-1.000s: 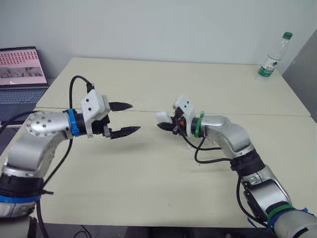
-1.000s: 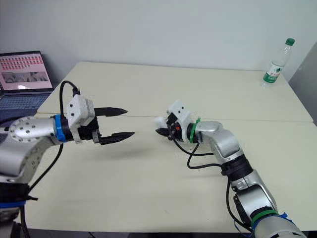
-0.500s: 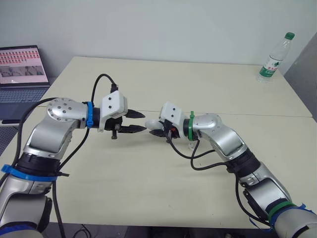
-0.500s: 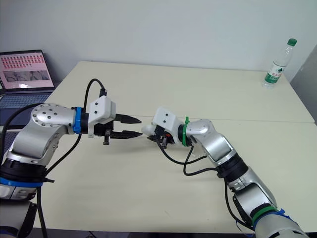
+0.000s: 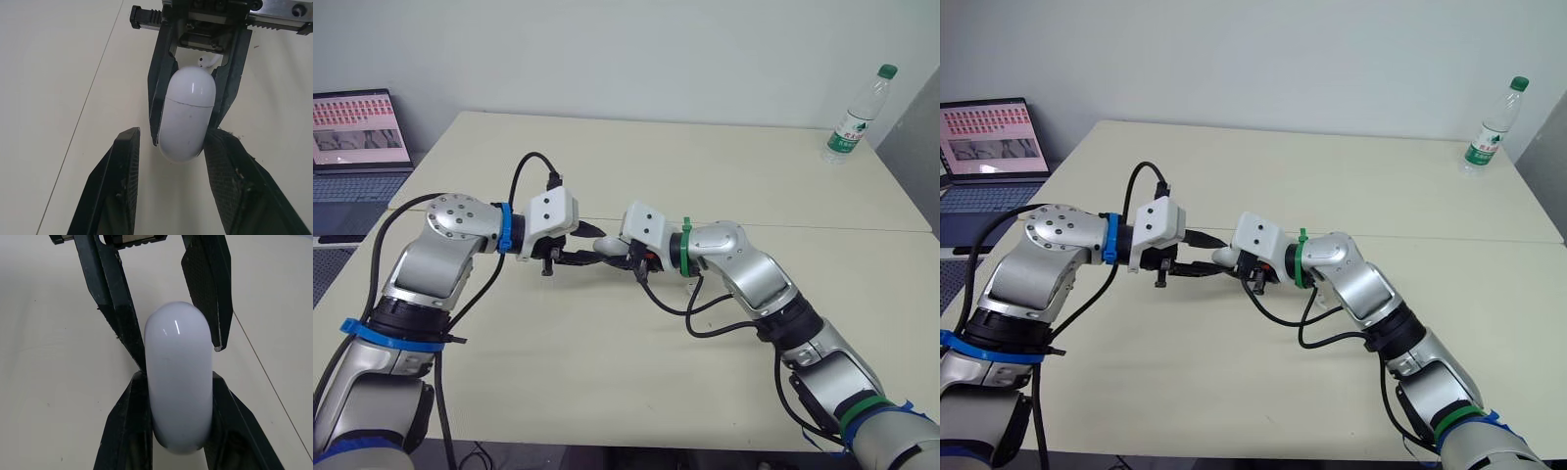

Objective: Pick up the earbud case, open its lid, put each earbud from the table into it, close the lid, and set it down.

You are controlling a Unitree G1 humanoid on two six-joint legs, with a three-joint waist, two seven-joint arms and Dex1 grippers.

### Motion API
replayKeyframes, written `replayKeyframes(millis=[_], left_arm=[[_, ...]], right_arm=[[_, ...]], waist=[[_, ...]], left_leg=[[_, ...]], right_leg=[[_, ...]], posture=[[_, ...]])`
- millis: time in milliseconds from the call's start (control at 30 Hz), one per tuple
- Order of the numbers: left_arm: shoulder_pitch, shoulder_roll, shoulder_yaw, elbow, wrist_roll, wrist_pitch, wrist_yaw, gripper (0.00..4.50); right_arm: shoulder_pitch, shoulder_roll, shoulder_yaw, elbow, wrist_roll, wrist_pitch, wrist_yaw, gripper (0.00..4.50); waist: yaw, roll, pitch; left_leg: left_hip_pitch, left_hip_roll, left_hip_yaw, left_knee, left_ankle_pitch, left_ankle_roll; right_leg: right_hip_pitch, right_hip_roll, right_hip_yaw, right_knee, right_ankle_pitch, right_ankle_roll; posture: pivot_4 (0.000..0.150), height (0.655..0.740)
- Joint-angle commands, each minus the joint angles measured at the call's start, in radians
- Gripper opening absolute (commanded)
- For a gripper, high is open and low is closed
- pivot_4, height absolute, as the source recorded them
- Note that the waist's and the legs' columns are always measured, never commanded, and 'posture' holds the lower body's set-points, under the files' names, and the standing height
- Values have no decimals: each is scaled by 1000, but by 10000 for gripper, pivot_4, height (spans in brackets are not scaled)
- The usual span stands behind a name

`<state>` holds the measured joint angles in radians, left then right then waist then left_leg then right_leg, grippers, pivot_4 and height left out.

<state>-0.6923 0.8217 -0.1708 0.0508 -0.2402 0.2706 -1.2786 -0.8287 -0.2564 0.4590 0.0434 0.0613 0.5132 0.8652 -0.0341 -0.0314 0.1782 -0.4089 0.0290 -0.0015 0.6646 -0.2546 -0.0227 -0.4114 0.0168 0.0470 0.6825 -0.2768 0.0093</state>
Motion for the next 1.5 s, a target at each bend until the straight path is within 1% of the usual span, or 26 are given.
replayKeyframes(millis=[33,67,133,167,367,433,467,567,700,800,1000,1133,1267,1500], left_arm=[[-11,-11,11,-19,-10,-15,-18,16527],[-10,-11,12,-22,-16,-11,-27,14740],[-8,-12,14,-25,-20,-9,-40,8407],[-8,-13,15,-25,-21,-8,-46,7623],[1,-15,16,-20,-18,-12,-65,7623],[5,-18,27,-14,-19,-4,-52,7623],[6,-18,35,-9,-23,2,-49,7623],[7,-19,66,11,-45,39,-38,7623],[36,-24,125,3,-105,135,8,7623],[88,-44,187,-48,-171,225,64,7623],[168,-73,240,-159,-236,292,147,7623],[192,-104,244,-222,-276,333,197,7623],[203,-109,242,-255,-293,351,219,7623],[235,-100,238,-283,-297,351,228,7623]], right_arm=[[-23,28,-3,-58,6,-23,5,8548],[-22,28,-3,-58,4,-24,6,8548],[-20,26,2,-57,-4,-32,10,8548],[-19,25,3,-56,-7,-35,13,8548],[-19,20,7,-51,-27,-60,30,8548],[-17,22,-6,-56,-18,-60,38,16063],[-15,19,-17,-62,-11,-57,41,18432],[0,-3,-64,-96,24,-35,51,29225],[47,-58,-145,-188,103,63,61,44437],[82,-89,-198,-258,132,107,29,44837],[101,-98,-226,-324,130,142,-45,44837],[81,-64,-210,-303,117,136,-96,44837],[56,-39,-211,-253,90,117,-149,44837],[14,-14,-280,-212,142,174,-178,44837]], waist=[[0,0,0],[0,0,0],[0,0,0],[0,0,0],[0,0,0],[0,0,0],[0,0,0],[0,0,0],[2,0,0],[2,0,0],[2,0,0],[2,0,0],[2,0,0],[2,0,0]], left_leg=[[0,0,0,0,0,0],[0,0,0,0,0,0],[0,0,0,0,0,0],[0,0,0,0,0,0],[0,0,0,0,0,0],[0,0,0,0,0,0],[0,0,0,0,0,0],[0,0,0,0,0,0],[0,0,-1,1,0,0],[0,0,-1,1,0,0],[0,0,-3,1,0,0],[0,0,-2,2,0,0],[0,0,-2,2,0,0],[0,0,-2,2,0,0]], right_leg=[[0,0,0,0,0,0],[0,0,0,0,0,0],[0,0,0,0,0,0],[0,0,0,0,0,0],[0,0,0,0,0,0],[0,0,0,0,0,0],[0,0,0,0,0,0],[0,0,0,0,0,0],[1,0,-1,0,0,0],[1,-1,-1,0,0,0],[0,-1,-1,2,0,0],[1,-1,-1,3,0,0],[1,-1,-1,3,0,0],[0,-1,-1,4,0,0]], posture=[[1500,7400],[1500,7400],[1500,7400],[1500,7400],[1500,7400],[1500,7400],[1500,7400],[1500,7400],[1500,7400],[1500,7400],[1500,7400],[1500,7400],[1500,7400],[1500,7400]])
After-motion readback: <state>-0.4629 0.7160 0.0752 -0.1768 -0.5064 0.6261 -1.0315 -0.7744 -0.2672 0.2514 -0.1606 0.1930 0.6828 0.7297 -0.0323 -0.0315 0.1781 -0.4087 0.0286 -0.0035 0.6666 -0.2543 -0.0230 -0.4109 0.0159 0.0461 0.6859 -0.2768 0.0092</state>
